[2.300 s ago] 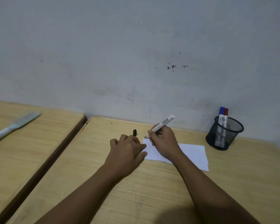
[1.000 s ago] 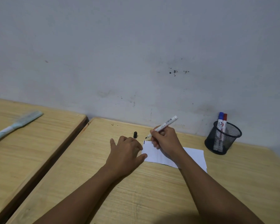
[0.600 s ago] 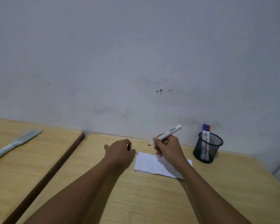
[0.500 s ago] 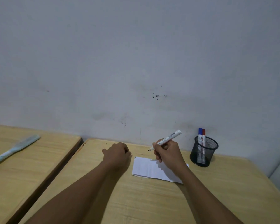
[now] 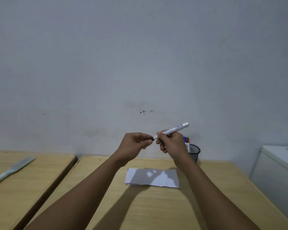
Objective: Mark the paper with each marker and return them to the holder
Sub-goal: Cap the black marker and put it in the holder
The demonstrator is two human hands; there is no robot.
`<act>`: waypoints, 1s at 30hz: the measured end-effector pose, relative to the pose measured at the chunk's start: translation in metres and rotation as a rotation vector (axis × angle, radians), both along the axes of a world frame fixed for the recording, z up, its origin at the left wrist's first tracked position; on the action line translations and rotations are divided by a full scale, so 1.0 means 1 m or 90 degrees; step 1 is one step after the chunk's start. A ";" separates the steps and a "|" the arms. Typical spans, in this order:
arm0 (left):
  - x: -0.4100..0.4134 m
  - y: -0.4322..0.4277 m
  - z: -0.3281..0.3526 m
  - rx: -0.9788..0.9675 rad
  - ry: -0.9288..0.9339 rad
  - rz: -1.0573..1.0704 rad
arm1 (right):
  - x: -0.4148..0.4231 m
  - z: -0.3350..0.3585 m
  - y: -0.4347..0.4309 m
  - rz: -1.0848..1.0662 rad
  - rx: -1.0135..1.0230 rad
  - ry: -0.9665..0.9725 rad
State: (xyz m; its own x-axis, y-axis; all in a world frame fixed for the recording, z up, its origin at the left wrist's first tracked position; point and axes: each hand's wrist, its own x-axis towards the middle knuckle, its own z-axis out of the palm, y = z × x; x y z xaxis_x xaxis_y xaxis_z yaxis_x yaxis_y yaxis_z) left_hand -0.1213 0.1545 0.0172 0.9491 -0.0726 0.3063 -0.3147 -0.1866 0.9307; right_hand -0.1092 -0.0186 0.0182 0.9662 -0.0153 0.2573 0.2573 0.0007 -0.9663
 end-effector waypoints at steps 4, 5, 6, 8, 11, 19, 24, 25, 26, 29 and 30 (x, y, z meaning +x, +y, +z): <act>-0.011 -0.027 0.017 -0.003 -0.033 -0.023 | -0.015 0.015 -0.023 -0.019 -0.006 -0.013; -0.013 -0.033 0.020 -0.002 -0.044 -0.028 | -0.018 0.018 -0.029 -0.018 -0.012 -0.016; -0.015 -0.039 0.022 -0.002 -0.055 -0.032 | -0.022 0.020 -0.035 -0.016 -0.016 -0.017; -0.017 -0.050 0.026 0.023 -0.089 -0.022 | -0.027 0.025 -0.046 -0.010 -0.011 -0.016; -0.017 -0.068 0.026 0.115 -0.171 0.046 | -0.031 0.027 -0.056 -0.019 0.006 -0.001; -0.006 -0.104 0.009 0.287 -0.427 0.153 | -0.025 0.027 -0.086 -0.020 0.001 0.069; 0.013 -0.120 -0.003 0.347 -0.520 0.192 | -0.011 0.023 -0.096 -0.063 0.025 0.101; 0.017 -0.122 -0.006 0.358 -0.527 0.195 | -0.009 0.022 -0.099 -0.068 0.021 0.108; 0.021 -0.124 -0.007 0.360 -0.526 0.198 | -0.006 0.020 -0.101 -0.070 0.021 0.114; 0.034 -0.128 -0.003 0.299 -0.461 0.185 | 0.006 0.018 -0.109 -0.155 -0.047 0.078; 0.040 -0.129 0.000 0.284 -0.438 0.183 | 0.010 0.018 -0.114 -0.224 -0.112 0.043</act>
State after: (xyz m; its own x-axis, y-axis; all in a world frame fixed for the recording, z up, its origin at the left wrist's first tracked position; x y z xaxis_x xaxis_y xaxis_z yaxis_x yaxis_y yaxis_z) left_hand -0.0815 0.0254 0.0173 0.5633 -0.1088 0.8190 -0.6653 -0.6475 0.3716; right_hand -0.0991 -0.1328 0.0357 0.9248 -0.3094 0.2216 0.1483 -0.2431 -0.9586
